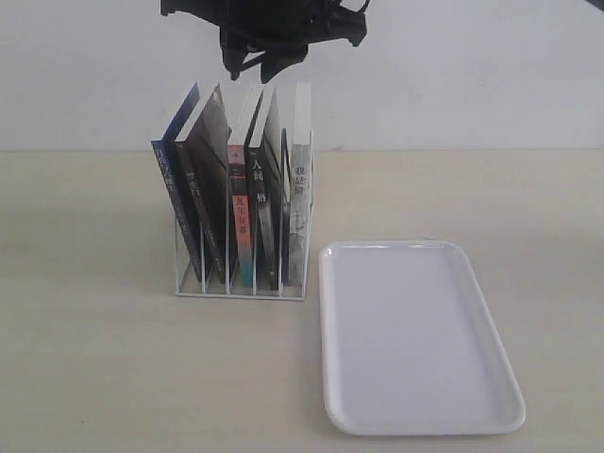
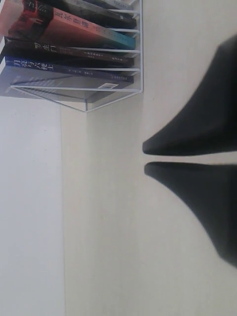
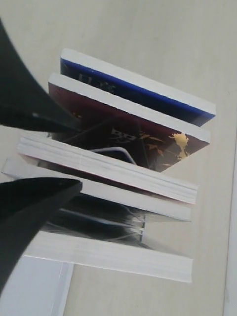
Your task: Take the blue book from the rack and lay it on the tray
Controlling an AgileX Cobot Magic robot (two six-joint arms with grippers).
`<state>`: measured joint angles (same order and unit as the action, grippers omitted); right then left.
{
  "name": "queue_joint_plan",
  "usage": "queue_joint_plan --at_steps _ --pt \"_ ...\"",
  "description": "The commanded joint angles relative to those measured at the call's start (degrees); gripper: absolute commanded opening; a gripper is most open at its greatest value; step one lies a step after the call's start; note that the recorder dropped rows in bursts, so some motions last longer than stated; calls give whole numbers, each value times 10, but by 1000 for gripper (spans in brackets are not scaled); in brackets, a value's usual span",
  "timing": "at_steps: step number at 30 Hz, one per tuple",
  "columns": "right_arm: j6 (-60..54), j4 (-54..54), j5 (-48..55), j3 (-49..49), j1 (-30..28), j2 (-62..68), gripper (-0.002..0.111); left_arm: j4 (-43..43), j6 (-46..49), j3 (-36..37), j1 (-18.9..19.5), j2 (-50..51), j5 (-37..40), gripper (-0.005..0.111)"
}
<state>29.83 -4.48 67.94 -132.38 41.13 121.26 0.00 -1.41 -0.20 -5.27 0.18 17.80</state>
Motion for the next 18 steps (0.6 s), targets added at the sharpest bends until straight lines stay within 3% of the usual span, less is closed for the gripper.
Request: queue_joint_plan --at_steps 1,18 --pt "-4 -25 -4 -3 17 -1 30 0 -4 2 1 -2 -1 4" --pt "30 -57 -11 -3 28 57 30 0 -4 2 1 -2 -1 4"
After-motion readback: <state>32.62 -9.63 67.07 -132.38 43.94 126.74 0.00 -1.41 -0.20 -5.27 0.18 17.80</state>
